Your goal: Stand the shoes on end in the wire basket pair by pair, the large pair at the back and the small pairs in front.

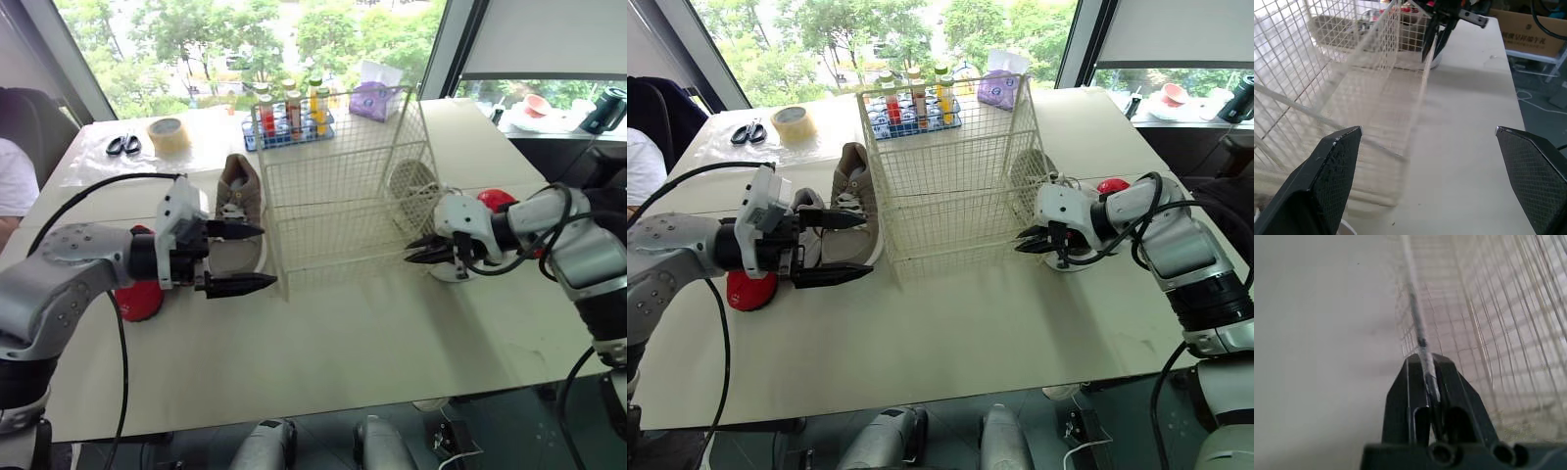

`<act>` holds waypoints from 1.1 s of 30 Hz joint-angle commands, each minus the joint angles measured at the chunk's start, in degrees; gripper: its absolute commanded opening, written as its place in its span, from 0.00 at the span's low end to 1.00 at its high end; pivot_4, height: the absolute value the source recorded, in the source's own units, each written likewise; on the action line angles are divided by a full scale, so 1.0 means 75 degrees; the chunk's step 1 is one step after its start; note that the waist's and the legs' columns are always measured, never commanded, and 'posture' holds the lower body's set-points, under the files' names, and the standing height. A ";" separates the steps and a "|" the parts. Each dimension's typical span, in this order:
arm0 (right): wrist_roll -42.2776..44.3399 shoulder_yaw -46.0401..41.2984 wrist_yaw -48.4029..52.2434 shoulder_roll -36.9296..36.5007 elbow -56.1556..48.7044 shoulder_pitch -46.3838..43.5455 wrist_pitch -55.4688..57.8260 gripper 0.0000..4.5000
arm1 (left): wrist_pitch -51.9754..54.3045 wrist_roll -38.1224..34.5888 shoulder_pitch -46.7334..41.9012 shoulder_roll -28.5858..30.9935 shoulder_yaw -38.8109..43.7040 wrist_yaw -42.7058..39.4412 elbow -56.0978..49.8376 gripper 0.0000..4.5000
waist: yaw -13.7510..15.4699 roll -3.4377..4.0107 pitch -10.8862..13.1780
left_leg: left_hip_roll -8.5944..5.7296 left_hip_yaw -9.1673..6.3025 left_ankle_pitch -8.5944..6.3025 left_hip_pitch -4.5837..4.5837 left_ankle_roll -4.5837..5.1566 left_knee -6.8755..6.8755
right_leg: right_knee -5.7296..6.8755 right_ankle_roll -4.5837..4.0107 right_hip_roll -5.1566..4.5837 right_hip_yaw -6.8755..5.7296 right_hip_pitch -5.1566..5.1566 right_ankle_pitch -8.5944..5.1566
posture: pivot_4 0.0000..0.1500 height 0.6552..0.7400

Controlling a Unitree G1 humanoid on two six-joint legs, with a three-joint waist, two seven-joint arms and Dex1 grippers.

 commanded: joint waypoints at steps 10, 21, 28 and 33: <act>-0.0268 0.0010 -0.0391 0.0842 -0.0539 -0.0782 0.0588 0.02 | -0.0370 0.0252 -0.0213 -0.0213 0.0085 -0.0156 0.0145 1.00 | -0.0087 0.0000 0.0003 | 0.0003 0.0009 0.0000 -0.0001 0.0000 0.0012 | 0.0018 0.0001 0.0000 0.0013 -0.0012 0.0001 | 1.00 1.00; -0.0906 0.0322 -0.0200 0.1322 0.0764 -0.1317 -0.0387 0.02 | -0.0366 0.0341 -0.0155 -0.0337 0.0078 -0.0088 0.0007 1.00 | -0.0086 -0.0001 0.0004 | 0.0003 0.0017 0.0000 -0.0001 -0.0001 0.0016 | 0.0024 0.0001 0.0006 0.0019 -0.0015 0.0001 | 1.00 1.00; -0.1204 0.0243 -0.0011 0.1051 0.1047 -0.1264 -0.0960 0.02 | -0.0368 0.0380 -0.0031 -0.0355 0.0135 -0.0045 -0.0118 1.00 | -0.0057 -0.0001 0.0004 | 0.0002 0.0018 0.0001 -0.0001 -0.0002 0.0022 | 0.0029 0.0001 0.0006 0.0019 -0.0013 0.0002 | 1.00 1.00; -0.1171 0.0184 0.0156 0.0933 0.0979 -0.1242 -0.0947 0.02 | -0.0427 0.0479 -0.0102 -0.0390 0.0053 -0.0077 -0.0059 1.00 | -0.0024 0.0000 0.0004 | 0.0001 0.0017 0.0001 -0.0001 -0.0002 0.0023 | 0.0030 0.0001 0.0005 0.0018 -0.0013 0.0002 | 1.00 1.00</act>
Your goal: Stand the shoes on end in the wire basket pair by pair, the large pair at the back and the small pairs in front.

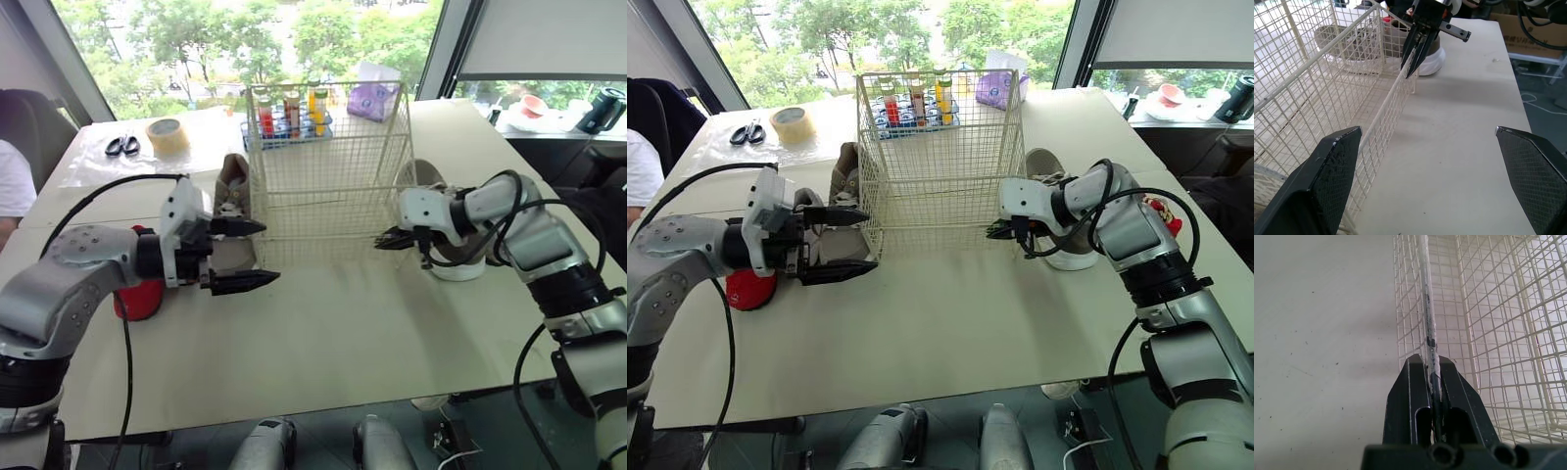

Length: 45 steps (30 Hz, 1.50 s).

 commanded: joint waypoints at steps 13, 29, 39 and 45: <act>-0.0189 -0.0339 0.0112 -0.0422 0.0286 -0.0295 -0.0667 0.02 | -0.0155 0.0116 -0.0409 -0.0156 -0.0078 -0.0087 -0.0001 1.00 | 0.0006 0.0000 0.0000 | -0.0002 0.0000 0.0000 0.0000 0.0000 0.0001 | 0.0000 0.0000 -0.0001 -0.0001 0.0002 0.0000 | 1.00 1.00; 0.0177 -0.0538 0.0483 -0.0226 0.0360 -0.0530 -0.0449 0.56 | -0.0140 0.0208 -0.0515 -0.0326 -0.0164 -0.0068 0.0004 1.00 | -0.0014 0.0001 0.0000 | -0.0001 0.0000 0.0001 0.0000 -0.0001 0.0001 | 0.0003 0.0000 0.0000 0.0000 0.0000 0.0000 | 1.00 1.00; 0.1338 -0.3116 -0.1117 -0.0997 -0.2539 0.0241 0.2853 0.99 | -0.0026 0.0102 -0.0475 -0.0353 -0.0067 0.0018 -0.0190 1.00 | 0.0108 0.0000 0.0000 | -0.0002 -0.0007 0.0001 -0.0003 -0.0001 0.0000 | 0.0003 0.0000 -0.0004 -0.0003 -0.0001 0.0000 | 1.00 1.00; 0.1342 -0.5001 -0.3328 -0.0856 -0.4790 0.2063 0.6336 0.99 | -0.0059 0.0114 -0.0593 -0.0391 -0.0154 -0.0110 -0.0055 1.00 | 0.0186 -0.0003 -0.0002 | -0.0003 -0.0006 -0.0002 -0.0003 0.0004 0.0007 | 0.0001 -0.0002 -0.0010 0.0002 0.0006 0.0001 | 1.00 1.00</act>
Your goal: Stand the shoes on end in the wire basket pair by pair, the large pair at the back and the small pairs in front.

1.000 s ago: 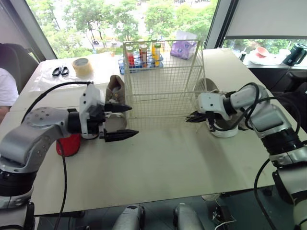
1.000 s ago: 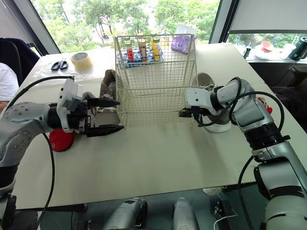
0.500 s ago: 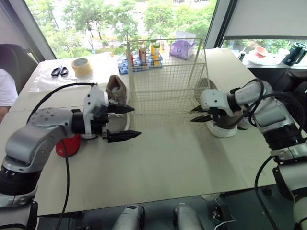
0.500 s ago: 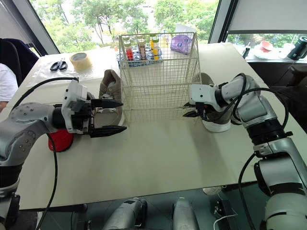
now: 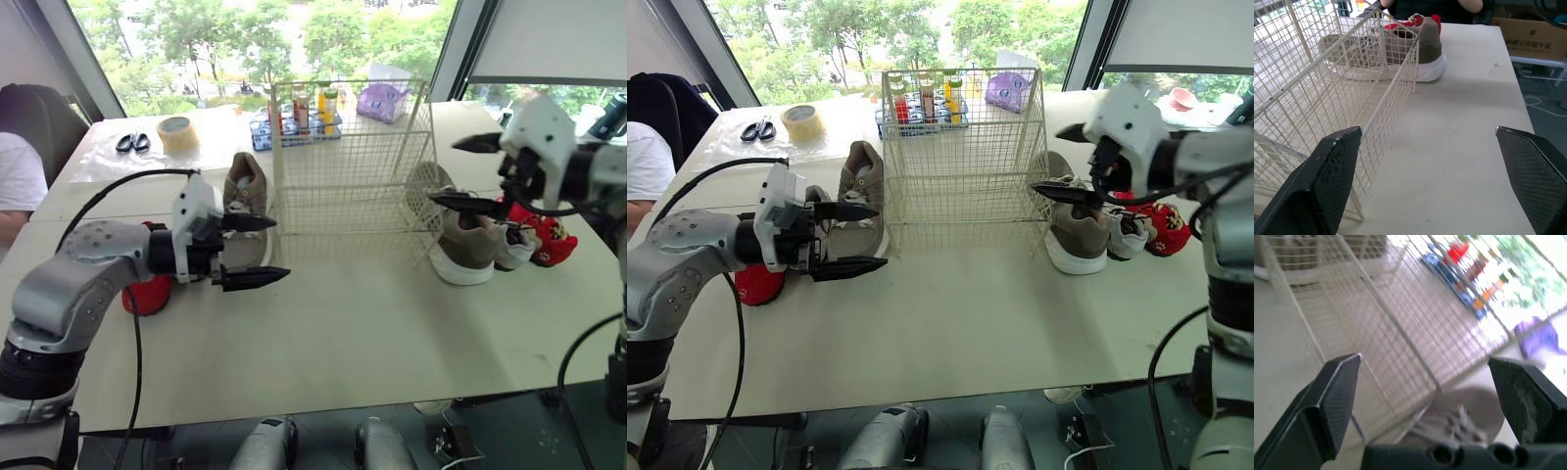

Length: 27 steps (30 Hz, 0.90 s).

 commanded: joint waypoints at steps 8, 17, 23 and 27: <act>-0.0234 -0.1448 -0.3611 0.2217 -0.1949 0.1276 0.3004 0.99 | -0.0214 0.0098 -0.0653 -0.0233 -0.0267 -0.0365 0.0329 1.00 | -0.0046 0.0003 -0.0001 | 0.0007 0.0012 0.0010 0.0006 -0.0013 0.0001 | 0.0030 -0.0012 0.0004 0.0009 -0.0012 0.0008 | 1.00 1.00; -0.0362 -0.1266 -0.4920 0.2973 -0.1216 0.1999 0.1893 0.99 | -0.0205 0.0164 -0.0679 -0.0281 -0.0304 -0.0401 0.0285 1.00 | -0.0045 0.0003 -0.0001 | 0.0003 0.0016 0.0012 0.0007 -0.0015 0.0001 | 0.0031 -0.0011 0.0009 0.0010 -0.0011 0.0008 | 1.00 1.00; -0.0189 -0.1161 -0.5220 0.3332 -0.0807 0.2325 0.1372 0.99 | -0.0167 0.0135 -0.0578 -0.0273 -0.0223 -0.0260 0.0158 1.00 | -0.0068 0.0003 -0.0002 | 0.0004 0.0015 0.0013 0.0009 -0.0015 0.0000 | 0.0031 -0.0011 0.0012 0.0009 -0.0009 0.0008 | 1.00 1.00; 0.0013 -0.1265 -0.5447 0.3617 -0.0605 0.2248 0.1295 0.94 | -0.0174 0.0132 -0.0553 -0.0256 -0.0208 -0.0220 0.0137 1.00 | -0.0064 0.0003 -0.0002 | 0.0005 0.0014 0.0013 0.0012 -0.0015 0.0001 | 0.0032 -0.0011 0.0013 0.0009 -0.0005 0.0008 | 1.00 1.00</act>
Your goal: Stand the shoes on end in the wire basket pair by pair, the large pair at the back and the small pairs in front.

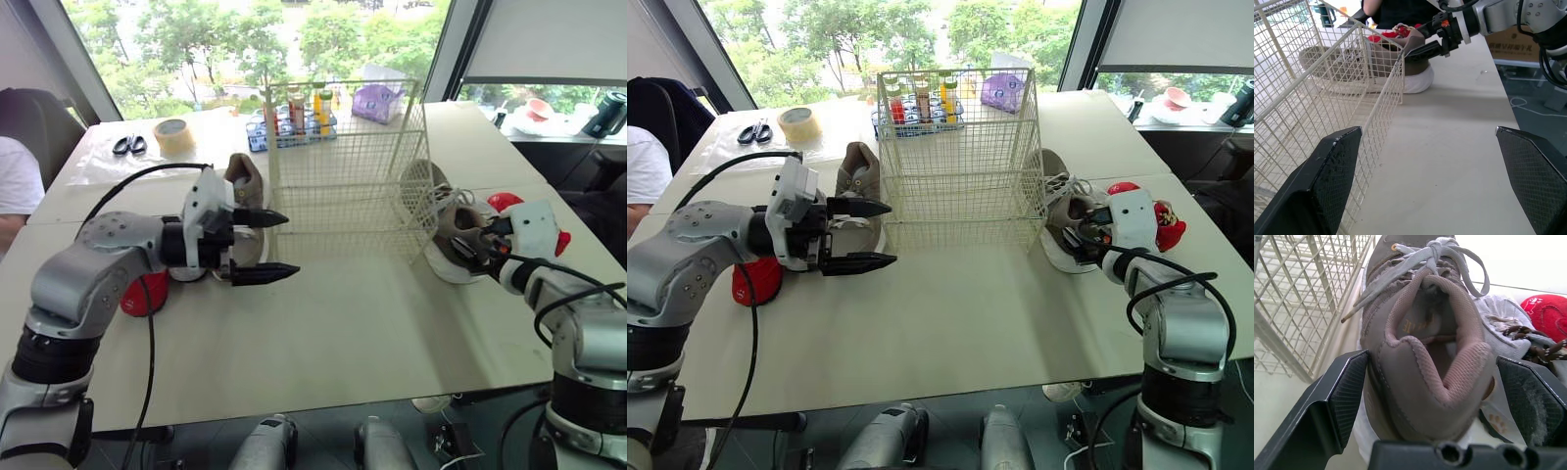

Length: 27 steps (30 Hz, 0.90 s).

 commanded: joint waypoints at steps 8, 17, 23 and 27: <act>0.0550 -0.0322 -0.0672 0.0626 -0.0078 -0.0039 0.0413 0.19 | -0.0165 0.0041 -0.0075 0.0023 0.0140 0.0029 -0.0170 1.00 | -0.0016 -0.0004 -0.0004 | 0.0002 -0.0003 0.0000 0.0005 0.0000 0.0000 | 0.0000 0.0000 0.0005 -0.0001 0.0005 0.0000 | 1.00 1.00; 0.0728 -0.0758 -0.1382 0.0829 -0.0876 -0.0652 0.0408 0.04 | -0.0334 0.0197 -0.0333 -0.0088 0.0019 -0.0129 0.0113 1.00 | -0.0023 0.0000 -0.0002 | 0.0002 -0.0003 0.0001 0.0004 -0.0001 -0.0003 | 0.0001 0.0000 0.0006 0.0000 0.0001 0.0000 | 1.00 1.00; 0.0917 -0.1679 -0.2083 0.0371 -0.1001 -0.2642 0.0611 0.04 | -0.0434 0.0292 -0.0740 -0.0241 -0.0077 -0.0359 0.0489 1.00 | -0.0054 0.0035 0.0019 | -0.0003 0.0012 0.0004 -0.0006 -0.0003 -0.0005 | 0.0023 0.0000 0.0001 0.0014 -0.0027 0.0000 | 1.00 1.00; 0.0861 -0.1673 -0.2245 -0.0168 -0.0964 -0.3442 0.0627 0.04 | -0.0381 0.0200 -0.1104 -0.0472 -0.0004 -0.0319 0.0806 1.00 | -0.0107 0.0033 0.0019 | -0.0001 0.0010 0.0004 -0.0008 -0.0003 -0.0012 | 0.0025 -0.0001 0.0002 0.0011 -0.0030 -0.0002 | 1.00 1.00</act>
